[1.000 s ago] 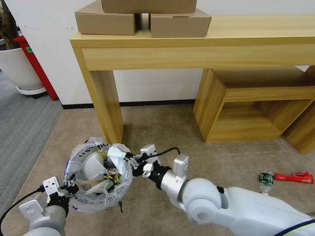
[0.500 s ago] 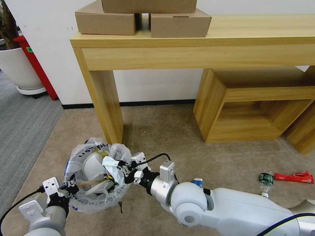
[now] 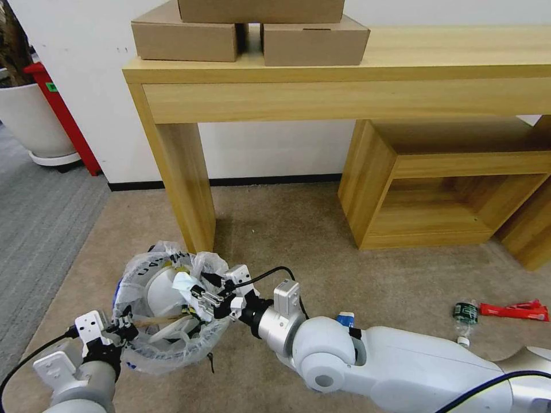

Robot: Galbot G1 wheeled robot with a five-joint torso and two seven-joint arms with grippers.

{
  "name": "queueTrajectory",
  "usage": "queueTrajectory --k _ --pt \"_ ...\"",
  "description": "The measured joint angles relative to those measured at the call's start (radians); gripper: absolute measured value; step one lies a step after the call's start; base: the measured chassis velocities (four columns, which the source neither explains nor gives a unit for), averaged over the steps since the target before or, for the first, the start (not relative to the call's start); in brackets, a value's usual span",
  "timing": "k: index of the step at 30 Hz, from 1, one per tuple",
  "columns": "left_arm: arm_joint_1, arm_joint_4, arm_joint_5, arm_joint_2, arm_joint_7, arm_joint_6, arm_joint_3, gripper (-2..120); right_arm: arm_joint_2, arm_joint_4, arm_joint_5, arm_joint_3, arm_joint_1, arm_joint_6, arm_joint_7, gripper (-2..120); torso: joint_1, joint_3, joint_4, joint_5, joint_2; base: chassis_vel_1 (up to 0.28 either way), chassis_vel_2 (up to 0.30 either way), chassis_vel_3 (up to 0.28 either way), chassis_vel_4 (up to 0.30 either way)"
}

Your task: Pick up the trash bin and place the garbage on the floor into it.

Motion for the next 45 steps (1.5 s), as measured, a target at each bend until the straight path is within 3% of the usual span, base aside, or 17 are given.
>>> queueTrajectory --k 3,11,17,26,32,35,40,45 --pt "-0.002 0.003 0.0 0.002 0.0 0.0 -0.001 0 -0.002 0.009 0.003 0.006 -0.001 0.011 -0.011 79 0.0 0.0 0.0 -0.0001 0.0 0.0 0.0 0.0 0.0" --pt "-0.003 0.004 -0.001 0.003 0.0 0.0 -0.002 0 -0.006 0.01 -0.006 0.026 -0.025 0.042 -0.049 100 0.0 0.0 0.0 0.0 0.0 0.0 0.0 0.0 0.0" --pt "-0.001 0.004 -0.001 -0.001 0.0 -0.001 -0.002 0 0.0 -0.017 -0.041 0.035 -0.04 0.095 -0.089 100 0.0 0.0 0.0 0.0 0.0 0.0 0.0 0.0 0.0" --pt "0.0 0.001 0.004 -0.008 0.0 -0.005 0.001 0 0.001 -0.007 -0.032 0.002 -0.026 0.004 -0.004 100 0.0 0.0 0.0 0.0 0.0 0.0 0.0 0.0 0.0" --pt "0.003 0.001 0.011 -0.014 0.002 -0.008 0.003 0 0.008 0.018 0.057 -0.024 -0.002 -0.023 0.028 100 0.0 0.0 0.0 0.0 0.0 0.0 0.0 0.0 0.0" --pt "0.008 0.0 0.013 -0.015 0.003 -0.01 0.003 0 0.019 0.026 0.162 -0.014 -0.002 -0.003 0.013 100 0.0 0.0 0.0 0.0 0.0 0.0 0.0 0.0 0.0" --pt "0.011 -0.001 0.015 -0.015 0.003 -0.013 0.002 0 0.019 0.028 0.203 0.001 -0.016 0.005 0.001 100 0.0 0.0 0.0 0.0 0.0 0.0 0.0 0.0 0.0" --pt "0.012 0.0 0.023 -0.018 0.004 -0.016 0.006 0 0.005 0.035 0.191 0.024 -0.049 -0.056 0.071 100 0.0 0.0 0.0 0.0 0.0 0.0 0.0 0.0 0.0"
